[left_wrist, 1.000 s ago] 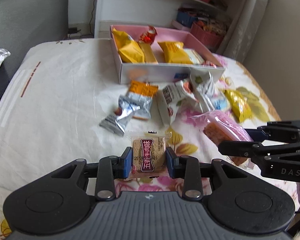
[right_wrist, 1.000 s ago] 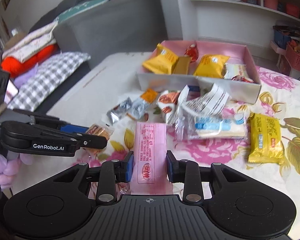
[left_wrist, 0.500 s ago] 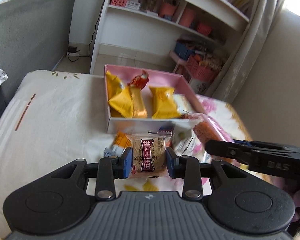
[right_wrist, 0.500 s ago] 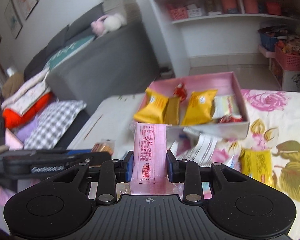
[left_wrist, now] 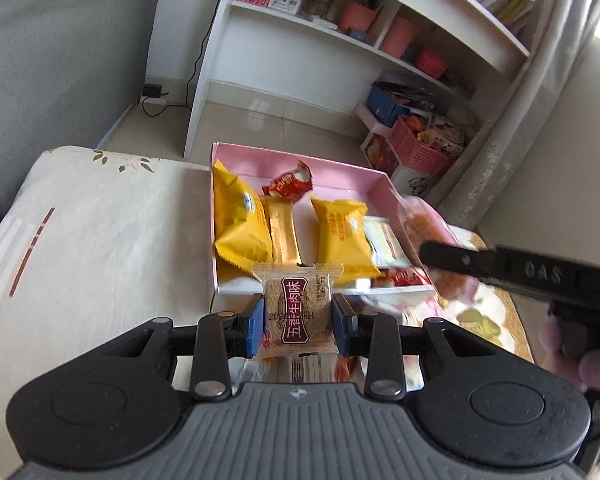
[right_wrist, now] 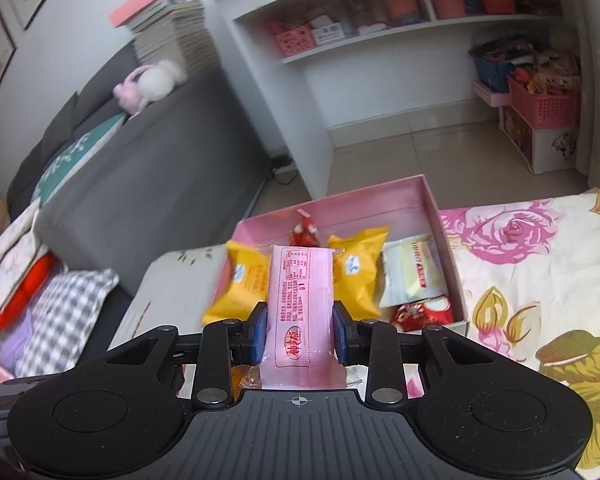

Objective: Organize snacks
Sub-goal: 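Carry the cake and pink pack into the pink box and open both tools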

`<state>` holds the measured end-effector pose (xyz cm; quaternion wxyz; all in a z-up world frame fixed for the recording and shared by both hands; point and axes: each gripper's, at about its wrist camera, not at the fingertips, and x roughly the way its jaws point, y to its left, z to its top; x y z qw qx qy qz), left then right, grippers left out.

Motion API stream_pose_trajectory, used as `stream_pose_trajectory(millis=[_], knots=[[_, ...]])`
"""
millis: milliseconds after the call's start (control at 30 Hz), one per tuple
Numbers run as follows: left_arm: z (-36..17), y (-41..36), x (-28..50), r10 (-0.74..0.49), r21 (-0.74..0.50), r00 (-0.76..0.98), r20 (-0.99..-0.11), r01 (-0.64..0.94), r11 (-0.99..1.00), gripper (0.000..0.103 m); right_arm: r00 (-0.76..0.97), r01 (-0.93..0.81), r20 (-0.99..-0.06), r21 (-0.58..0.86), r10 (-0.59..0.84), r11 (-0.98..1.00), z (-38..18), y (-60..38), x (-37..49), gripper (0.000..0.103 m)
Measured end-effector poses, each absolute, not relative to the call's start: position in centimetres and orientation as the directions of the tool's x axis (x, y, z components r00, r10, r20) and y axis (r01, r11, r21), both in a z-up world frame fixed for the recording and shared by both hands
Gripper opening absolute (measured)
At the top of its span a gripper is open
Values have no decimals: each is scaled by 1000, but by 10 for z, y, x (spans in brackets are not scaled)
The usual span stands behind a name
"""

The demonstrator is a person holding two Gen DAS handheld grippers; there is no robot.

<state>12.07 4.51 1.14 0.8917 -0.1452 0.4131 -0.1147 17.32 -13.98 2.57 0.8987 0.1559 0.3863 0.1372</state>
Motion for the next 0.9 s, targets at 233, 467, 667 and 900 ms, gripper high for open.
stream_pose_trajectory(millis=[233, 467, 667, 900], knots=[[12, 41, 156, -396, -451, 645, -653, 89, 888, 31, 676, -77, -652, 401, 343, 913, 14, -159, 191, 31], [-13, 13, 176, -410, -412, 649, -641, 160, 897, 31, 713, -8, -617, 467, 333, 884, 2, -188, 213, 31], [-33, 7, 182, -312, -288, 673, -671, 151, 946, 32, 718, 5, -601, 508, 351, 861, -13, -191, 226, 31], [-38, 6, 184, -319, -281, 679, -662, 171, 945, 32, 702, 15, -628, 484, 336, 875, -25, -180, 232, 31]])
